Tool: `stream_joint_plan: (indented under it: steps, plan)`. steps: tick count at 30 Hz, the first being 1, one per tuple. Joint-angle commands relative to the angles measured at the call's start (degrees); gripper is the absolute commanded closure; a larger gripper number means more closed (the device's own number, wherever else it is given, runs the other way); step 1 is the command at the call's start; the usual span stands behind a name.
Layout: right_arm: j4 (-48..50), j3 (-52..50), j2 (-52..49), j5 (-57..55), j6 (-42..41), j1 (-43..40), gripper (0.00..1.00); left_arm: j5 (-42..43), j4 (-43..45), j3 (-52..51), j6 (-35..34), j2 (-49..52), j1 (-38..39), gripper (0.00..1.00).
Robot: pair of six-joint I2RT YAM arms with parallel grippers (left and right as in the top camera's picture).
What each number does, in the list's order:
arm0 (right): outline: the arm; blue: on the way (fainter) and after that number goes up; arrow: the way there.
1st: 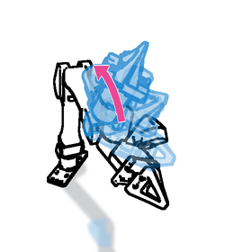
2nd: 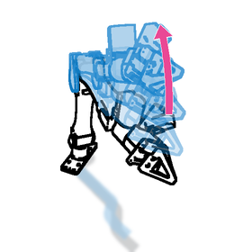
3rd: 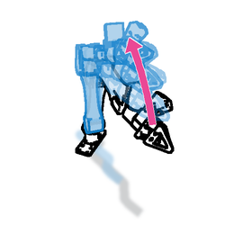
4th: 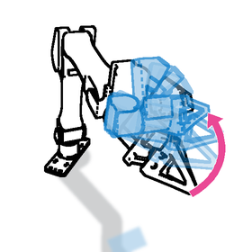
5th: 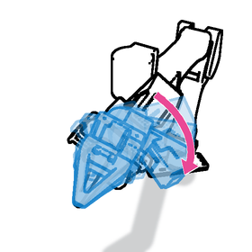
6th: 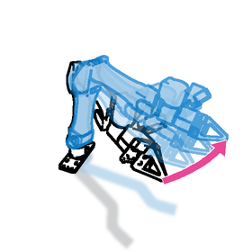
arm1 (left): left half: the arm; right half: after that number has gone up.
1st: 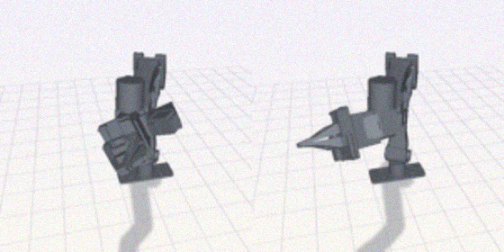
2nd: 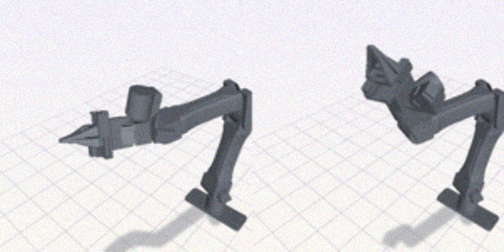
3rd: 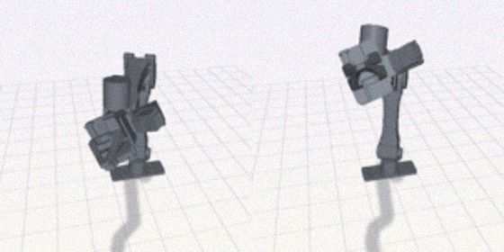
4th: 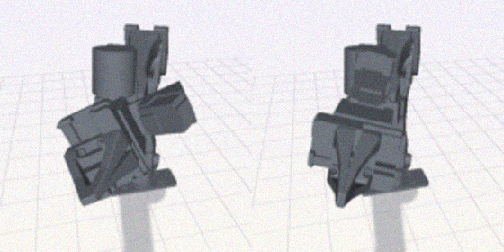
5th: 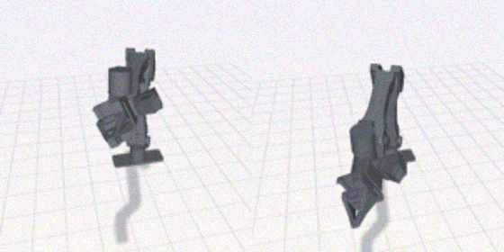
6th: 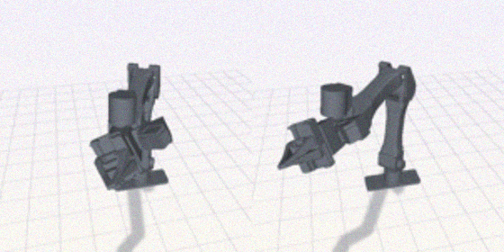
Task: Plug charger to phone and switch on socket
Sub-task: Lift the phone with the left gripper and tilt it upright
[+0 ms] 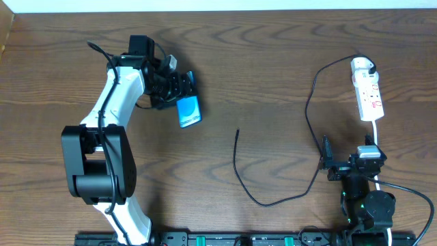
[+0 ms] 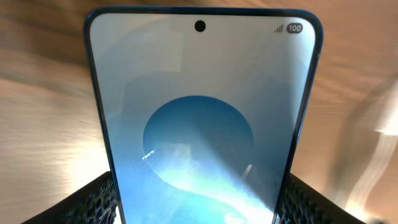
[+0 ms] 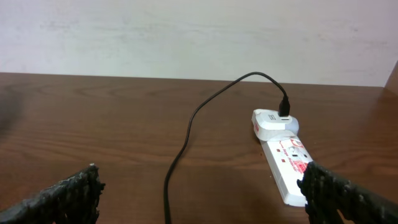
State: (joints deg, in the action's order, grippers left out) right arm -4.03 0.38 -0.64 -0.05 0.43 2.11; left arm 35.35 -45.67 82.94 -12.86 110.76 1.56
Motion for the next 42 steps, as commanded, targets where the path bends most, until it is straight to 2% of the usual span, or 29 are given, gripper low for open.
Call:
stream_joint_plan:
  steps: [1, 7, 12, 17, 20, 31, 42]
  plan:
    - [-0.2, -0.1, 0.2, -0.7, -0.8, -0.2, 0.01, 12.5, 0.2, 0.3, -12.7, -2.6, -0.2, 0.93]
    - [-0.2, -0.1, 0.2, -0.7, -0.8, -0.2, 0.01, 27.2, 0.1, 0.3, -28.0, -2.6, -0.2, 0.92]
    - [-0.2, -0.1, 0.2, -0.7, -0.8, -0.2, 0.01, 40.5, 0.1, 0.3, -33.4, -2.6, -0.2, 0.93]
    - [-0.2, -0.1, 0.2, -0.7, -0.8, -0.2, 0.01, 49.1, 0.1, 0.3, -38.5, -2.6, -0.2, 0.93]
    - [-0.2, -0.1, 0.2, -0.7, -0.8, -0.2, 0.01, 53.7, 0.1, 0.3, -39.1, -2.6, -0.2, 0.93]
    - [-0.2, -0.1, 0.2, -0.7, -0.8, -0.2, 0.01, 54.4, 0.1, 0.3, -46.0, -2.6, -0.2, 0.93]
    - [-0.2, -0.1, 0.2, -0.7, -0.8, -0.2, 0.01, 54.4, 0.1, 0.3, -46.0, -2.6, -0.2, 0.92]
